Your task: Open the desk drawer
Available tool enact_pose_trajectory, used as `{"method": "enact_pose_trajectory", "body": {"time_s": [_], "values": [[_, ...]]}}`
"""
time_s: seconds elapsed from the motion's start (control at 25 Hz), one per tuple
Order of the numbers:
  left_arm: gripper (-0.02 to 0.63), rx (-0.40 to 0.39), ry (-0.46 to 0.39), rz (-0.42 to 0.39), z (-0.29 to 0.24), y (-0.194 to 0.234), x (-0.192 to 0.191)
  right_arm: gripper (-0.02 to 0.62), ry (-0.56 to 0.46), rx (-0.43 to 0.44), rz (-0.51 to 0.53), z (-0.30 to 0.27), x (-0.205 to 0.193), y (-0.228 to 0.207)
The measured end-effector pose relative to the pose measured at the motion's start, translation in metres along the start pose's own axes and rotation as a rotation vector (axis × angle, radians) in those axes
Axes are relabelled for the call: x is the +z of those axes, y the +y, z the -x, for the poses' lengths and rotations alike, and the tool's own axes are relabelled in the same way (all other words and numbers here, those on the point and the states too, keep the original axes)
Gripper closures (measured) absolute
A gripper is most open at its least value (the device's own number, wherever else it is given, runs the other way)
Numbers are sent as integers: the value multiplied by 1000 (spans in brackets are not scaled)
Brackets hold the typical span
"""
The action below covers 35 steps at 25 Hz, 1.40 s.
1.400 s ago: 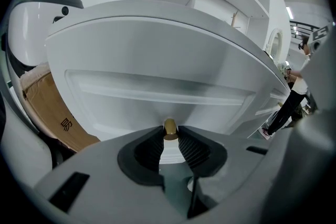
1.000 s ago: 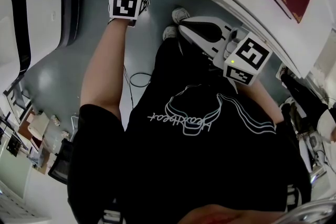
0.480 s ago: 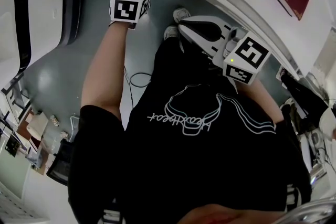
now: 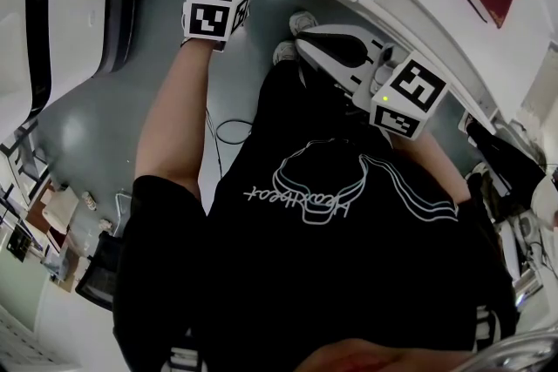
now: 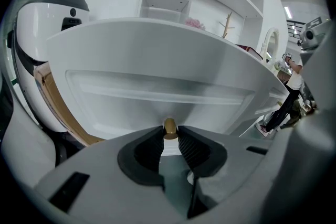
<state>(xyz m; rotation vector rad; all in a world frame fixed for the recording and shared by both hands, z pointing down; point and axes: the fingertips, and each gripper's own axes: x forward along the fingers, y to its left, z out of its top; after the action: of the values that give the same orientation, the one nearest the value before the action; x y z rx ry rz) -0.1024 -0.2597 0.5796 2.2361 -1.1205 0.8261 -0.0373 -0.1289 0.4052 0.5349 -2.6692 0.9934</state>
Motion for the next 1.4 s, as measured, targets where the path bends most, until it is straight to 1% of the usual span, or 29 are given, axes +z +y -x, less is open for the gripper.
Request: {"method": "enact_pose_trajectory", "body": {"time_s": [0.6, 0.88, 1.12, 1.4], "values": [[517, -7, 14, -24, 25, -5, -28, 589, 0, 0, 21, -2, -4, 20], [517, 4, 19, -5, 40, -6, -46, 589, 3, 3, 24, 1, -9, 32], [517, 12, 34, 8, 49, -7, -59, 589, -21, 6, 14, 4, -8, 41], [517, 48, 32, 18, 53, -7, -64, 589, -9, 12, 38, 19, -20, 51]]}}
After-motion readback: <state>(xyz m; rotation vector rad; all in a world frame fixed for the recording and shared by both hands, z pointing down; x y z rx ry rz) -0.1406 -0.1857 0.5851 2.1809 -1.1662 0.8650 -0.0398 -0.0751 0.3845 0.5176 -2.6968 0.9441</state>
